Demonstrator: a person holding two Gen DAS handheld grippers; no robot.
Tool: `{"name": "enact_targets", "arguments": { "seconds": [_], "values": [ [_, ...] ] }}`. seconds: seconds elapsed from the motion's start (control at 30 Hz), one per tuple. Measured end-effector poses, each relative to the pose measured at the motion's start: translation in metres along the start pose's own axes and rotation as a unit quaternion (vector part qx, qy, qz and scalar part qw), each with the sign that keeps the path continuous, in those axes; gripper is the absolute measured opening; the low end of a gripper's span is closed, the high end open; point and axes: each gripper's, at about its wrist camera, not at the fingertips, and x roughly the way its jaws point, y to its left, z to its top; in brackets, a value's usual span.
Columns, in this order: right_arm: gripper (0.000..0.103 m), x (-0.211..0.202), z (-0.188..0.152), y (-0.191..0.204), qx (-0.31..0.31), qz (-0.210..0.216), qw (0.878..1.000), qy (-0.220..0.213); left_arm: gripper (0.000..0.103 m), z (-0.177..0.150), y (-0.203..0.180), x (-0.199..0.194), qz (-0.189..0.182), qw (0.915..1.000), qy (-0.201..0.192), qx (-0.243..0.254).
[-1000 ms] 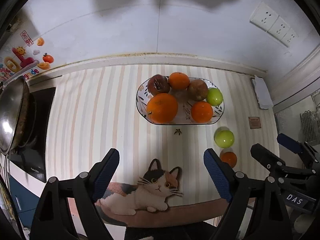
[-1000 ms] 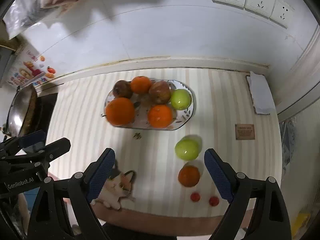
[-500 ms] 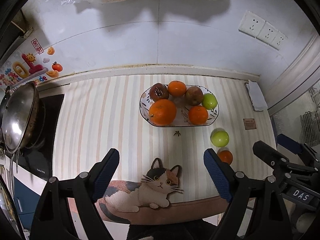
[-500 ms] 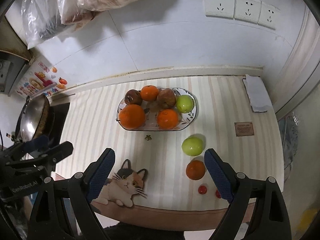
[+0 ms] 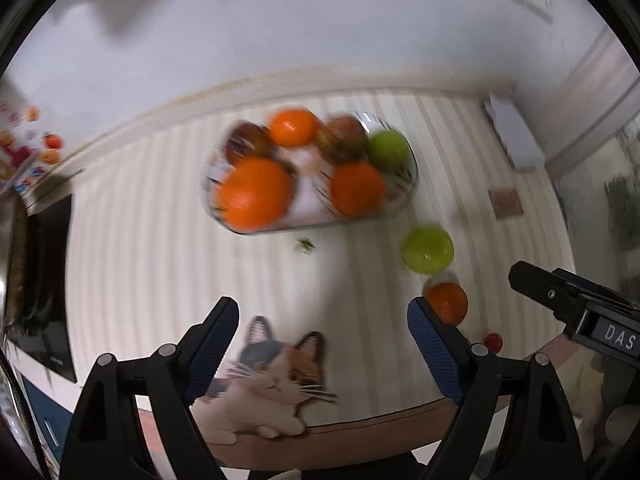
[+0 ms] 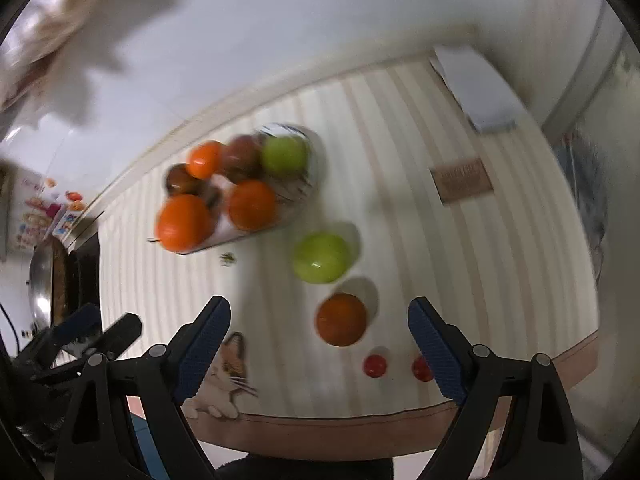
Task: Organize fruits
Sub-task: 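Grasp the green apple with the left tool while the right tool grasps the persimmon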
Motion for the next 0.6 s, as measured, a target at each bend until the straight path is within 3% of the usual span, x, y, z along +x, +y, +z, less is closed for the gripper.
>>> {"name": "enact_targets", "arguments": {
  "seconds": [0.23,0.4,0.5,0.6],
  "values": [
    [0.077,0.089,-0.012,-0.033,0.032,0.014,0.996,0.086,0.086,0.010,-0.033,0.068,0.057,0.9952,0.053,0.059],
    [0.064,0.144,-0.022,-0.040,0.064,0.049,0.987,0.136,0.086,0.011,-0.032,0.092,0.078,0.9911,0.076,0.076],
    [0.059,0.149,-0.022,-0.037,0.057,0.047,0.989,0.125,0.086,0.018,-0.025,0.094,0.061,0.9928,0.086,0.057],
    [0.058,0.137,-0.019,-0.044,0.051,0.031,0.993,0.097,0.086,0.031,-0.025,0.092,0.015,0.9960,0.084,0.029]
  ]
}}
